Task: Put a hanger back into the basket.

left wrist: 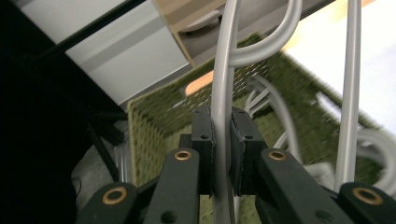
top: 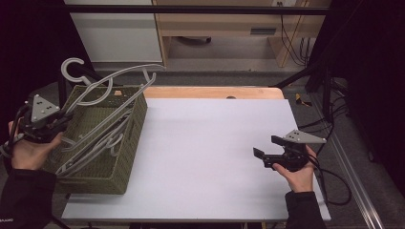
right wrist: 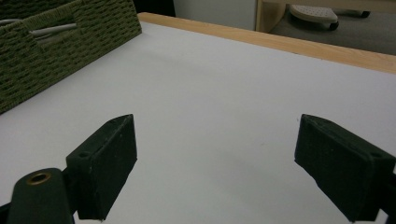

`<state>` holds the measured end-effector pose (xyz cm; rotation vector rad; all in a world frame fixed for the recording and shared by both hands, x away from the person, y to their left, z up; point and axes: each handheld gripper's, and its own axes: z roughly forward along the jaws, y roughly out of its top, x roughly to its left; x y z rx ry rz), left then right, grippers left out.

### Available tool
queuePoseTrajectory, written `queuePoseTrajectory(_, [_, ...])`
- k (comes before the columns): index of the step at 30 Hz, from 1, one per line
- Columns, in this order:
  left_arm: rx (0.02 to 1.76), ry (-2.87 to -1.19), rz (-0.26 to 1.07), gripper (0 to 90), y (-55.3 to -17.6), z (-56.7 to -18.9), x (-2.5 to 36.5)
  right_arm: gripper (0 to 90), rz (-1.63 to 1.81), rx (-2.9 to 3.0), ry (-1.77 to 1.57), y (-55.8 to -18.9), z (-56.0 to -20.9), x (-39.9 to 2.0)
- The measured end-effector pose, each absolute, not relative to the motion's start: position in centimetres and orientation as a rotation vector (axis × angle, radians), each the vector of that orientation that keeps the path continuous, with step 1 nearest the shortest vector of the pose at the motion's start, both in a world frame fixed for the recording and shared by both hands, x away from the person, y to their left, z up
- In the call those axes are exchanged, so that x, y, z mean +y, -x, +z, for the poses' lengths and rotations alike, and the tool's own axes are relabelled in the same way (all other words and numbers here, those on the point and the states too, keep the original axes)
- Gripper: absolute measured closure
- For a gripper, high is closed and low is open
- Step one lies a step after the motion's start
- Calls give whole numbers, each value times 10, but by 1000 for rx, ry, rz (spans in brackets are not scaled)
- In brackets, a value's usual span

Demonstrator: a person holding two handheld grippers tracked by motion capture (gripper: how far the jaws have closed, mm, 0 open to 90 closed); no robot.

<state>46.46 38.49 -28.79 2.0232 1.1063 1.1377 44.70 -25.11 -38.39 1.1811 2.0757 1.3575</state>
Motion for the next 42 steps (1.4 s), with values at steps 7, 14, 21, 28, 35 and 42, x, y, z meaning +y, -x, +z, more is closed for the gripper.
queuePoseTrajectory(7, [1179,-2053,1166,817,-468,-306,411,131,1355,2078,-1176,-448,-385,-250])
queuePoseTrajectory(14, [1254,-2066,1160,816,-469,-323,437,134,1352,2074,-1180,-448,-385,-249])
queuePoseTrajectory(21, [1276,-2131,1181,817,-467,-335,450,135,1354,2077,-1178,-448,-386,-248])
queuePoseTrajectory(28, [1281,-2210,1247,816,-475,-351,435,136,1346,2087,-1174,-449,-387,-247])
queuePoseTrajectory(35, [1328,-2231,1225,815,-484,-374,430,138,1342,2101,-1182,-449,-389,-244])
queuePoseTrajectory(42, [1323,-2197,1084,814,-477,-368,433,138,1344,2099,-1176,-450,-389,-243])
